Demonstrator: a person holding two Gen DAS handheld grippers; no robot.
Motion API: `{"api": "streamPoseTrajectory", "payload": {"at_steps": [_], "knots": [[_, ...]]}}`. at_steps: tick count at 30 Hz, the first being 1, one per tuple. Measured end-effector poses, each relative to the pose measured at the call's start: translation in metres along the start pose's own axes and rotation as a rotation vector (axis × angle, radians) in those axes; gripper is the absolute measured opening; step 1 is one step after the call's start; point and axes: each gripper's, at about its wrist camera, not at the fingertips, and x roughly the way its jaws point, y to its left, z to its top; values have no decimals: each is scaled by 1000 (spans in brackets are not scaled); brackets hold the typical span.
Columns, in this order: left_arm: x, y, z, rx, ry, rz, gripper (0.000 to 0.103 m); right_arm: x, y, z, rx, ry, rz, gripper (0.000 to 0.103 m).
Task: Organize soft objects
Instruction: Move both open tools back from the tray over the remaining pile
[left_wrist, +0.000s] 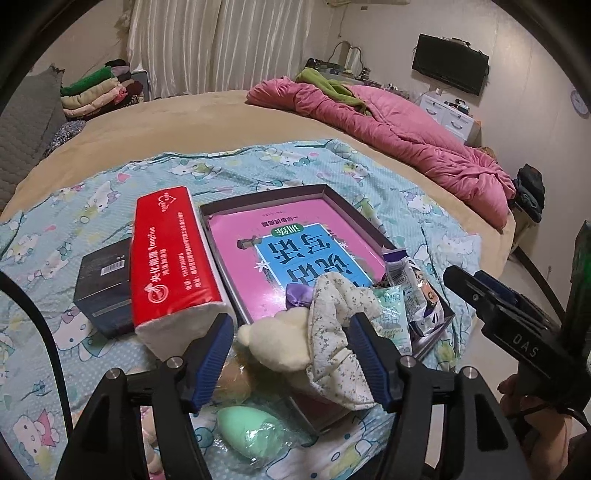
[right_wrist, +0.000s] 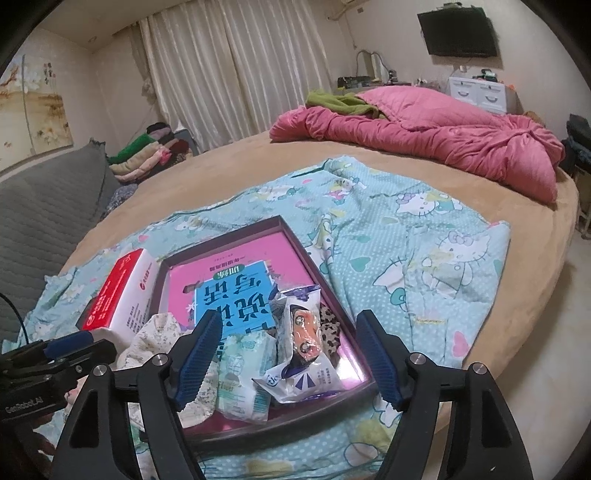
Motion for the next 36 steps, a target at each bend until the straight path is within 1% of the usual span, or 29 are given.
{"api": "streamPoseTrajectory", "payload": {"at_steps": [3, 6, 9, 13, 23, 26, 36], "knots": [[-5, 3, 0, -3, 1, 11, 66, -2, 4, 1, -5, -1, 1, 77], [-10, 7, -1, -14, 10, 11, 71, -6, 9, 3, -21, -6, 0, 77], [-16, 10, -3, -12, 9, 18, 72, -10, 15, 4, -35, -11, 1, 78], [-24, 14, -4, -11, 9, 41, 73, -15, 23, 5, -50, -15, 3, 78], [-42, 28, -4, -30, -8, 49, 75, -28, 43, 9, -101, -30, 13, 79], [-48, 32, -4, -36, -12, 51, 75, -33, 53, 11, -116, -36, 31, 79], [-69, 54, -3, -61, -26, 92, 76, -46, 83, 10, -178, -38, 78, 80]]}}
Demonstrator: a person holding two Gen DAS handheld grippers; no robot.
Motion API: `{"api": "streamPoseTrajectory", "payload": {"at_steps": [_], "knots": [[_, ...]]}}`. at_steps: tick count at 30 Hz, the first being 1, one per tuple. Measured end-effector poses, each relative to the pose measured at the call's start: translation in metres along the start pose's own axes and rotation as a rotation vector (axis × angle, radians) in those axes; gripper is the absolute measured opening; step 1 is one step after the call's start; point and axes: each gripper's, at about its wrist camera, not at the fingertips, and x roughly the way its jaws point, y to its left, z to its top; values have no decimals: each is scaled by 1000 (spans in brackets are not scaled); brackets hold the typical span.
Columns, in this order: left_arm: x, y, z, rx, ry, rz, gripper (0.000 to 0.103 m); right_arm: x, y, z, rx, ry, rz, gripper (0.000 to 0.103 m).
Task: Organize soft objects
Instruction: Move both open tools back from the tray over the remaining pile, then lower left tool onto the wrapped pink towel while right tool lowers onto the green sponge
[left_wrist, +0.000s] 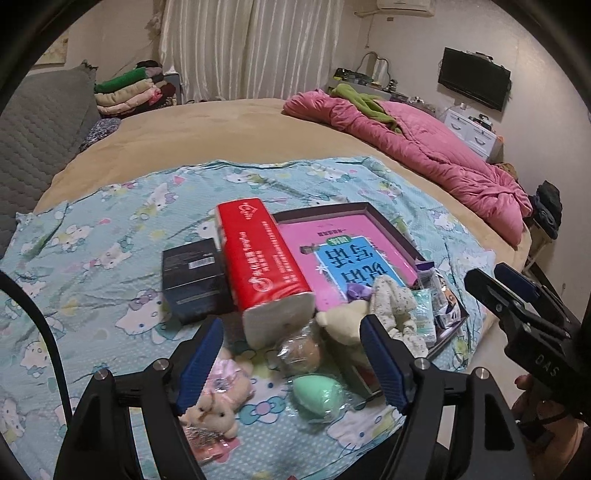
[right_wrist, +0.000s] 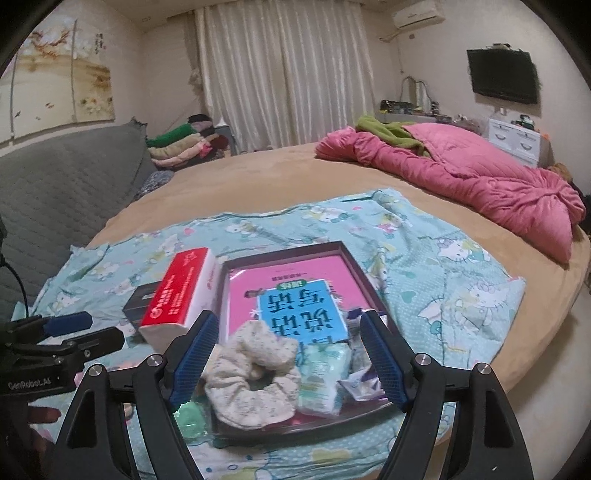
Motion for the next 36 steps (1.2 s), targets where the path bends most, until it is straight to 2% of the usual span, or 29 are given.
{"api": "streamPoseTrajectory", "payload": {"at_steps": [12, 24, 29, 36], "knots": [[-31, 76, 4, -123, -25, 106, 76, -12, 46, 6, -88, -4, 68, 80], [-33, 116, -8, -181, -5, 146, 76, -10, 87, -1, -176, 24, 130, 80], [-21, 131, -20, -200, 36, 157, 76, -3, 99, -10, -211, 52, 146, 80], [10, 152, -42, -213, 176, 163, 76, 14, 116, -25, -261, 116, 176, 80]]}}
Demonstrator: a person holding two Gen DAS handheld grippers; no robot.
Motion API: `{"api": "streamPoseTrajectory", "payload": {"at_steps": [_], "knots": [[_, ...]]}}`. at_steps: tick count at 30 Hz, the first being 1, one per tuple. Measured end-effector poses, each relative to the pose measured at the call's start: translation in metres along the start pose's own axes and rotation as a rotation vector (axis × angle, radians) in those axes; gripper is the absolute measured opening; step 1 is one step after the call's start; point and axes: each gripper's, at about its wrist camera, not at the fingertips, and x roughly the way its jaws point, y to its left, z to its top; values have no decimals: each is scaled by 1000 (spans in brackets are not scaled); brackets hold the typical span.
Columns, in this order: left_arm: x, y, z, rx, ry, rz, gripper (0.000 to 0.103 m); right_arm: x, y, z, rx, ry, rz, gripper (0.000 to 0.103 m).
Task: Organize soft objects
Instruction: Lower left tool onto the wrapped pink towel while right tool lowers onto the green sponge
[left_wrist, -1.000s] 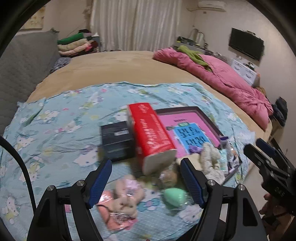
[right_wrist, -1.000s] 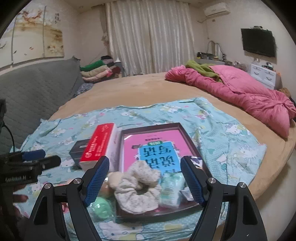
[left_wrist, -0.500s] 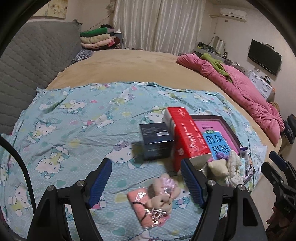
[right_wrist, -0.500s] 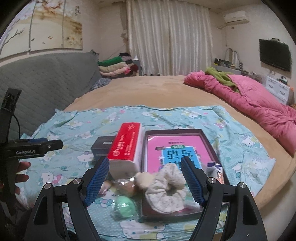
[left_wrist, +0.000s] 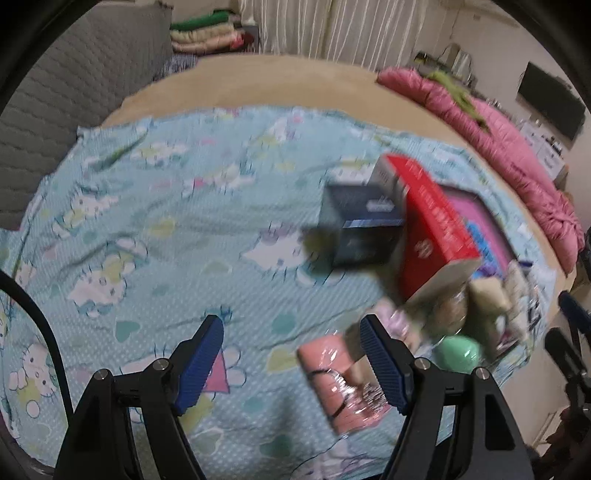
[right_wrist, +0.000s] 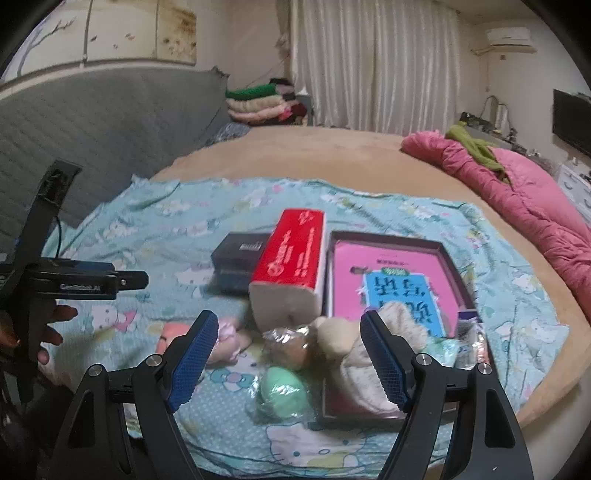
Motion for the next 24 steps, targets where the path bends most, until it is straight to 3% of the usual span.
{"api": "streamPoseTrajectory", "payload": {"at_steps": [13, 18, 24], "knots": [[53, 13, -21, -86, 204, -74, 75, 30, 14, -18, -72, 127, 36, 80], [64, 15, -22, -141, 213, -133, 68, 45, 27, -27, -150, 198, 40, 80], [75, 8, -19, -144, 222, -142, 61, 67, 38, -38, -231, 293, 10, 81]]}}
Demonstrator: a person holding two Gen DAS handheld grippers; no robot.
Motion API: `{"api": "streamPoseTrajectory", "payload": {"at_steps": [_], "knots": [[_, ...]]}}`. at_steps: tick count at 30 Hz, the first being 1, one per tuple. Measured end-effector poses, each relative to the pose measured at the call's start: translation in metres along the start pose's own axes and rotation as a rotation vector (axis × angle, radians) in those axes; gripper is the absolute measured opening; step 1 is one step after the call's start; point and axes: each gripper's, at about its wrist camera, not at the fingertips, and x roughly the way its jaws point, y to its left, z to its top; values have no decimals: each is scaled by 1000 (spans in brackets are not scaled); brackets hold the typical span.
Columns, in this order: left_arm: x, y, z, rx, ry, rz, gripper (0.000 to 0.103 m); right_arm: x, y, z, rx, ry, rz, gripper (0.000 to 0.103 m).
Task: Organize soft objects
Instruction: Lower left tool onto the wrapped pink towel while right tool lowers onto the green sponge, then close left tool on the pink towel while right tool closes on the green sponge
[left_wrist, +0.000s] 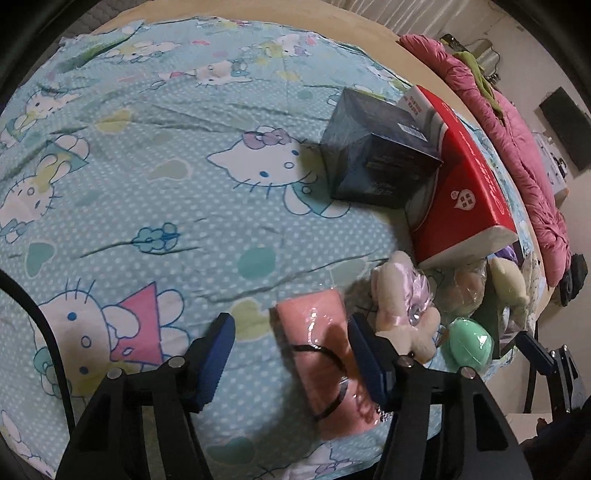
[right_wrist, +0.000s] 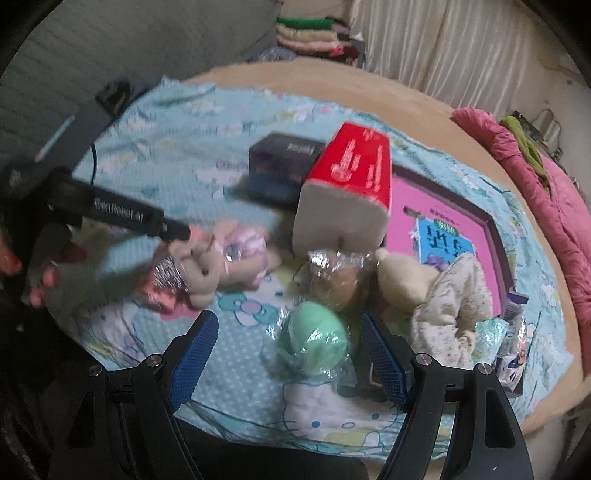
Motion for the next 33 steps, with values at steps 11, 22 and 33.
{"api": "streamPoseTrajectory", "payload": {"at_steps": [11, 22, 33], "knots": [[14, -17, -4, 19, 27, -10, 49, 30, 6, 2, -86, 91, -88, 79], [21, -22, -4, 11, 38, 6, 40, 57, 9, 0, -165, 143, -146, 44], [11, -15, -4, 18, 16, -11, 31, 23, -11, 6, -29, 1, 24, 41]]}}
